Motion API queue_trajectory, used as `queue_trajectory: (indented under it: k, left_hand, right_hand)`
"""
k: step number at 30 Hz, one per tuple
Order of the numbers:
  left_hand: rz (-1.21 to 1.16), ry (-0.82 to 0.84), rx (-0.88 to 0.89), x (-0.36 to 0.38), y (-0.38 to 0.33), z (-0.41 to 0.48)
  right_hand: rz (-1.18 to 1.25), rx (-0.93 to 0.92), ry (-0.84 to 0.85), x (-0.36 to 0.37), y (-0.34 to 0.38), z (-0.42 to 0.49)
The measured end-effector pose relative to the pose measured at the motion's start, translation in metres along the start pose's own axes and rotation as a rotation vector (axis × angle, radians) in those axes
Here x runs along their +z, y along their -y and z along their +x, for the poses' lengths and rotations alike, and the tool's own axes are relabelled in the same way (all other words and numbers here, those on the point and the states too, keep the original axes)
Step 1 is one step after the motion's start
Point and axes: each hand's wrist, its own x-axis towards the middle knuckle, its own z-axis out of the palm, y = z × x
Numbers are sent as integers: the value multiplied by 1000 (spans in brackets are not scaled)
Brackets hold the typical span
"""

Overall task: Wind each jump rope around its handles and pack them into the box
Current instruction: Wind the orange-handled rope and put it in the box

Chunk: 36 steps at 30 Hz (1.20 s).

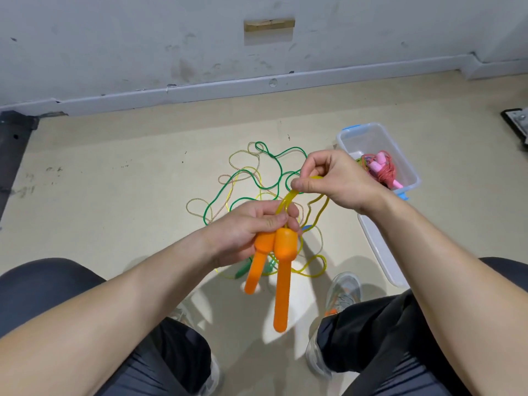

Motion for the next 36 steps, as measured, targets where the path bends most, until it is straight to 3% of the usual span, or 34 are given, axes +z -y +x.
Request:
queue_trajectory:
  k: [7, 12, 16, 19, 24, 32, 36]
  left_hand:
    - [-10, -324, 178, -30, -20, 8]
    - [29, -595, 238, -38, -17, 17]
    - [18, -747, 220, -42, -8, 23]
    - [-85, -729, 177, -42, -3, 24]
    - [-197, -659, 144, -41, 0, 23]
    - [18, -580, 177, -30, 11, 27]
    - [146, -553, 211, -31, 9, 28]
  right_hand:
    - [133, 204, -41, 48, -29, -16]
    - [-348, -13, -97, 78, -21, -31]
    - [-535, 3, 5, 96, -14, -36]
    - [-702, 39, 43, 105, -18, -35]
    - [-785, 137, 3, 115, -19, -35]
    - [-882, 205, 68, 112, -8, -35]
    - [-841, 207, 21, 111, -9, -32]
